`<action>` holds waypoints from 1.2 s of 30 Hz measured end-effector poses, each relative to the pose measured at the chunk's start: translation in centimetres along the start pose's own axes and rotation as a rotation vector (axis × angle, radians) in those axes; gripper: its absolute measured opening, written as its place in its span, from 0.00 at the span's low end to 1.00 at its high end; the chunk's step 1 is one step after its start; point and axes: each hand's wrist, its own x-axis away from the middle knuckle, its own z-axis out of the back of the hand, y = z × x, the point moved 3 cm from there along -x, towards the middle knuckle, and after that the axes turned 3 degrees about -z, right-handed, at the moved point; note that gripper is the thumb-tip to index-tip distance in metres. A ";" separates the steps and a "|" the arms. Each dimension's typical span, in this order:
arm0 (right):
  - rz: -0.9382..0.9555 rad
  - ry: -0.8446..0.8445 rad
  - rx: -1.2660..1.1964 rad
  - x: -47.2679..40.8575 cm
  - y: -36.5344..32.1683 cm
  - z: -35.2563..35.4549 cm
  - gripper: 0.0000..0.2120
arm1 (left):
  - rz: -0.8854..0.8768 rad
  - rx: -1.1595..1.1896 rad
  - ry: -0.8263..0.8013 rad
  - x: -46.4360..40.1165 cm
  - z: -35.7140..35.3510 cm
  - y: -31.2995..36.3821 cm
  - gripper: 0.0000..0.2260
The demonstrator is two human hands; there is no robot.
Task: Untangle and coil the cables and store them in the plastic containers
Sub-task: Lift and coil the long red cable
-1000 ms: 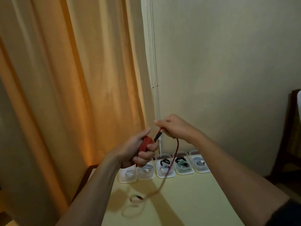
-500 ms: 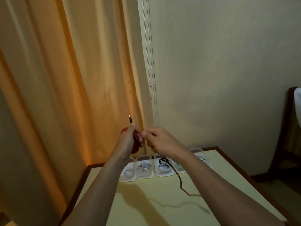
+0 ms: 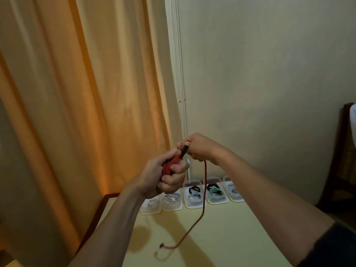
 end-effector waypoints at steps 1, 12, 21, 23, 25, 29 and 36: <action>0.021 -0.016 0.003 0.0 0.0 -0.2 0.16 | 0.001 -0.005 -0.047 -0.2 -0.5 0.2 0.18; 0.143 -0.053 0.118 2.7 -2.3 0.9 0.17 | 0.115 -0.204 0.400 0.0 1.2 -0.8 0.34; 0.151 0.144 0.039 4.4 0.4 -1.5 0.15 | -0.123 -0.203 0.937 0.1 3.8 -0.7 0.19; 0.146 0.097 0.005 4.6 1.5 -3.5 0.17 | -0.210 -0.224 1.027 0.1 3.8 -0.5 0.19; 0.121 0.043 -0.145 4.8 2.3 -5.1 0.18 | -0.286 -0.174 1.072 -0.1 3.6 -0.4 0.16; 0.076 -0.072 -0.427 4.8 3.5 -6.8 0.21 | -0.479 0.029 0.969 -0.2 2.8 0.0 0.12; 0.052 -0.163 -0.356 4.8 5.0 -8.1 0.20 | -0.522 0.084 0.861 0.5 3.3 -0.6 0.13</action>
